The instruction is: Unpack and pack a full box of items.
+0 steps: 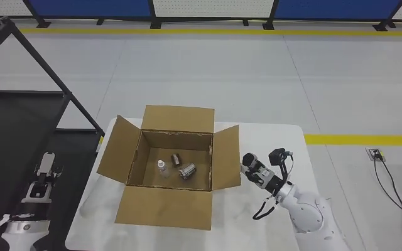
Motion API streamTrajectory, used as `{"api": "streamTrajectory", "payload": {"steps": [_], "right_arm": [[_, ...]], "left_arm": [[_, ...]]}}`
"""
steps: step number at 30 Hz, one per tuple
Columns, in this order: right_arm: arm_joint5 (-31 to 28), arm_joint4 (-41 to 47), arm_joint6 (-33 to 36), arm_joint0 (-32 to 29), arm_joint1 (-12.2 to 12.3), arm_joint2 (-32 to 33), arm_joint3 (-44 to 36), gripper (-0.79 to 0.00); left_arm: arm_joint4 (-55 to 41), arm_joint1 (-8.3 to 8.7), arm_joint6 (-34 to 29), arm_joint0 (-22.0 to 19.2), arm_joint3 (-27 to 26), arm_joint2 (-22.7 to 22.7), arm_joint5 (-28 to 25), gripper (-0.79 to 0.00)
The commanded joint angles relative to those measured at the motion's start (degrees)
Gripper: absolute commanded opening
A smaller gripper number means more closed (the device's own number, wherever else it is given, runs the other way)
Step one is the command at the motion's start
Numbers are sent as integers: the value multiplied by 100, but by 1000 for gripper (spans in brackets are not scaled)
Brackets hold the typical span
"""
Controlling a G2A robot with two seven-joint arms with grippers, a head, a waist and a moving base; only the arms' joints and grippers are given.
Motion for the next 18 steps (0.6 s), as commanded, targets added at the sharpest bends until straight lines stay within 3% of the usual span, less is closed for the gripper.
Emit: {"api": "streamTrajectory", "payload": {"steps": [1, 8, 18], "right_arm": [[0, 0, 0, 0, 0, 0, 0, 0], [195, 554, -286, -69, 33, 160, -28, 0], [-274, 2423, 1113, 169, 194, 240, 369, 0]], "left_arm": [[0, 0, 0, 0, 0, 0, 0, 0], [310, 30, -387, -146, 35, 157, 79, 0], [760, 72, -963, -561, 181, 712, 109, 0]]}}
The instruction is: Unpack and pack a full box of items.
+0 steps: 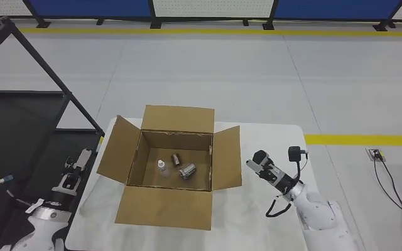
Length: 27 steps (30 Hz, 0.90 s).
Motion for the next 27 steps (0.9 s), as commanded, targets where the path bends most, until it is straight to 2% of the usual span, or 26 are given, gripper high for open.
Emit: {"api": "streamTrajectory", "payload": {"steps": [1, 4, 9, 19, 27], "right_arm": [[33, 344, 410, 107, 37, -25, 120, 0], [-18, 815, 1015, 293, 84, -139, 296, 0], [-221, 1285, 1584, 563, 142, -341, 498, 0], [-294, 1598, 1935, 948, 202, -794, 590, 0], [-284, 1911, 2068, 1244, 194, -1318, 487, 0]], "left_arm": [[73, 5, -98, -37, -12, 105, -6, 0], [160, 14, -235, -84, -39, 232, 15, 0], [286, 16, -263, -136, -91, 414, 34, 0], [482, 30, -536, -113, -244, 718, 30, 0], [599, 46, -1030, -433, -112, 1188, 225, 0]]}}
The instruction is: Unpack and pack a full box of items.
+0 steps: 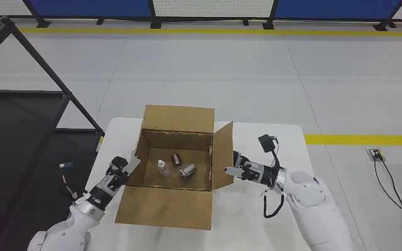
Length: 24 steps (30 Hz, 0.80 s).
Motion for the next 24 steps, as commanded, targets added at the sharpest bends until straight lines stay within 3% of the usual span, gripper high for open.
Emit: {"api": "streamTrajectory", "payload": {"steps": [1, 11, 24], "right_arm": [[7, 78, -18, 100, -14, -161, 10, 0], [129, 420, -232, 843, -178, -1054, 742, 0], [261, 458, -402, 798, -194, -1107, 752, 0]], "left_arm": [[29, 5, -156, -94, 51, 126, 51, 0], [353, 19, -482, -448, 348, 640, 124, 0], [347, 34, -507, -452, 449, 668, 120, 0]]}}
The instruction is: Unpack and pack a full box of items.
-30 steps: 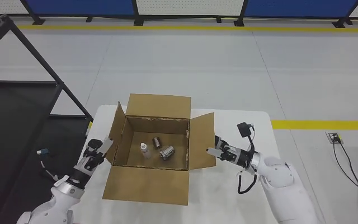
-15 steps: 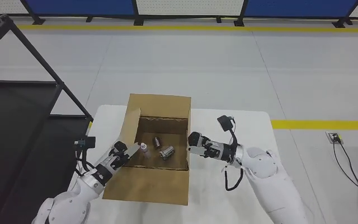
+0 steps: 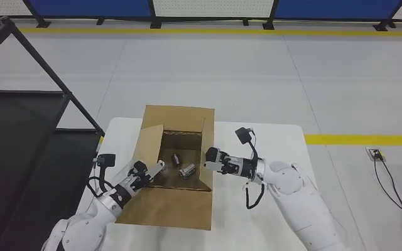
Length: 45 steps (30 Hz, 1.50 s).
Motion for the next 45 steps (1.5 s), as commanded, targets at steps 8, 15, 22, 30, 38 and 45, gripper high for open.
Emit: {"api": "streamTrajectory", "payload": {"steps": [8, 15, 22, 30, 38, 45], "right_arm": [[429, -36, -441, 229, -137, -532, 268, 0], [569, -216, -656, 624, -292, -990, 843, 0], [303, -1046, -1059, 846, -404, -1393, 1124, 0], [398, -2000, -1625, 850, -447, -1605, 1135, 0], [277, -2193, -1913, 819, -441, -1564, 1112, 0], [99, -1938, -1986, 754, -424, -1449, 963, 0]], "left_arm": [[189, 6, -32, -39, -3, 202, -9, 0], [294, 6, -85, -173, 132, 396, 85, 0], [381, 15, -71, -216, 282, 463, 121, 0], [457, 39, -148, -239, 371, 443, 170, 0], [569, 62, -220, -230, 411, 454, 211, 0], [561, 67, -134, -199, 402, 504, 175, 0]]}}
